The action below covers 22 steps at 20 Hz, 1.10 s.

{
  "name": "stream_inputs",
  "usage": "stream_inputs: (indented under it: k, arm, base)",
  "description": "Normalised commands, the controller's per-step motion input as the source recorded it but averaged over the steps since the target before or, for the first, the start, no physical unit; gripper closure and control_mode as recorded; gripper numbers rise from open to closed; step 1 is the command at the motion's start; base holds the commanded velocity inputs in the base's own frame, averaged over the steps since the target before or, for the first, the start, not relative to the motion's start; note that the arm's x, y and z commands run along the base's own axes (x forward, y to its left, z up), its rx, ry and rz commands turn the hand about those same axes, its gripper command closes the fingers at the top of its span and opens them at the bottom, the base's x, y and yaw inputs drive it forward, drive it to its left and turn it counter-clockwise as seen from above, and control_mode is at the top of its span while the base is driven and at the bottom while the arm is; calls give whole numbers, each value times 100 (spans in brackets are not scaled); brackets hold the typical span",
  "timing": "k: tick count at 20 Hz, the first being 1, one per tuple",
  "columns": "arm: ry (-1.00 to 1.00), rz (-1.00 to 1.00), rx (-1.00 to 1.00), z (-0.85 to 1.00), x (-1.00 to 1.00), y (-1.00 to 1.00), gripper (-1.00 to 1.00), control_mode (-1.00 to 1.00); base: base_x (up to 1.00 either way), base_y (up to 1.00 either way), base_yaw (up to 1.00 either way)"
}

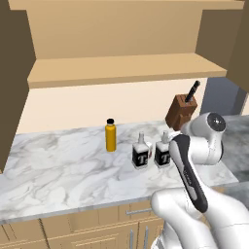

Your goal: Sort all alcoholic drinks to one cabinet, and non-alcoholic drinks to the other.

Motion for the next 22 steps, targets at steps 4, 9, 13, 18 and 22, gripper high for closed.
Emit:
stream_inputs:
  k: [4, 9, 13, 18, 22]
  arm:
    - [-2, 1, 0, -6, 31, 0, -100, -100]
    - [0, 0, 0, -24, 45, 0, -100, -100]
    - [0, 0, 0, -21, 36, 0, -100, -100]
    - [0, 0, 0, -15, 28, 5, -100, -100]
    - [0, 0, 0, -13, 27, 12, -100, -100]
  base:
    - [0, 0, 0]
    - [0, 0, 0]
    - [0, 0, 0]
    - [0, 0, 0]
    - [0, 0, 0]
